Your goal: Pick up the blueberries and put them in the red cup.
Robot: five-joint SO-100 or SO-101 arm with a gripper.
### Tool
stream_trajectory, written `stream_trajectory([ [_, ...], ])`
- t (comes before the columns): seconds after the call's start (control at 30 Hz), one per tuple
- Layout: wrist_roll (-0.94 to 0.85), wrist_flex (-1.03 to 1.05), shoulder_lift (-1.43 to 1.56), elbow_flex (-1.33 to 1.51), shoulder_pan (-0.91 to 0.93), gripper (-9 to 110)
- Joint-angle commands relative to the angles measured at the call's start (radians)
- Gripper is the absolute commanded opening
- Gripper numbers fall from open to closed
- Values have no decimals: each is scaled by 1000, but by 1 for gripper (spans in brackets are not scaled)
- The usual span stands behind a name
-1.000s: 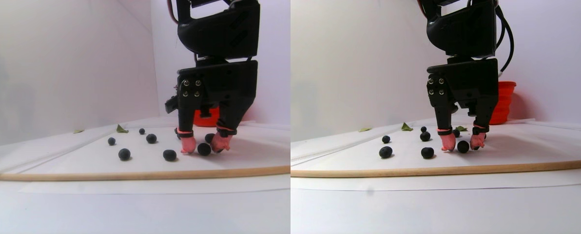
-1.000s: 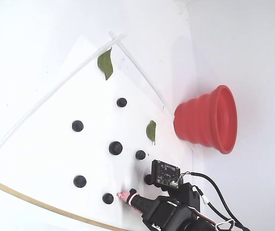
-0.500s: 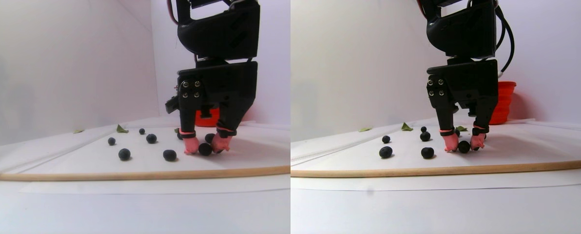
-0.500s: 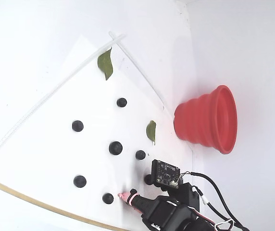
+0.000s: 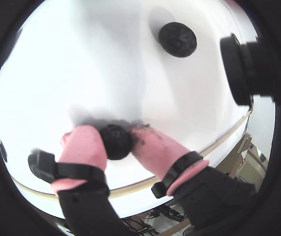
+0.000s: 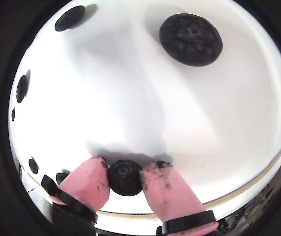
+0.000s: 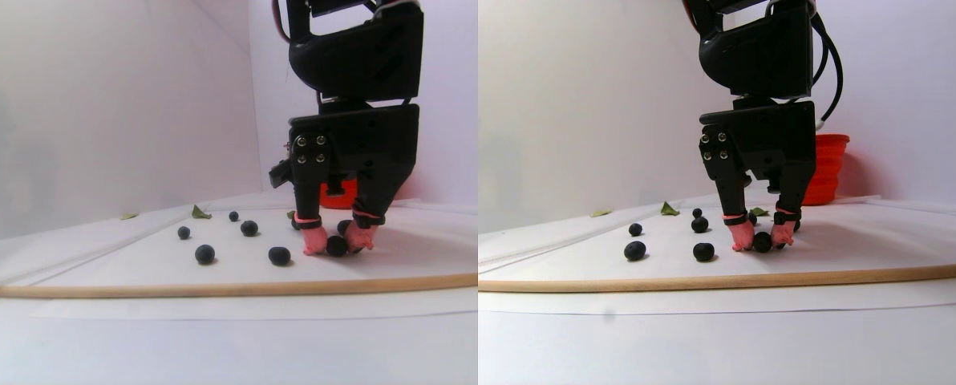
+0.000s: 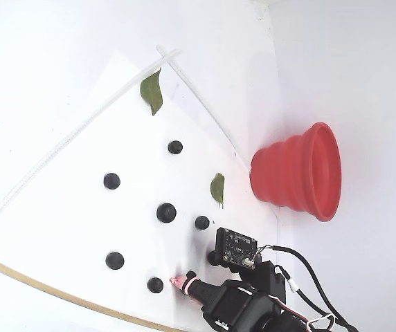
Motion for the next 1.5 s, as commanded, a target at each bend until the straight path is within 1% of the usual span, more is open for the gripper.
stream_trajectory([
  [0.0, -14, 12, 109, -44, 0, 11],
  [0.43, -21, 87, 233, -81, 8, 11],
  [0.8, -35, 135, 291, -176, 18, 11],
  [1.47, -34, 172, 313, -350, 17, 12],
])
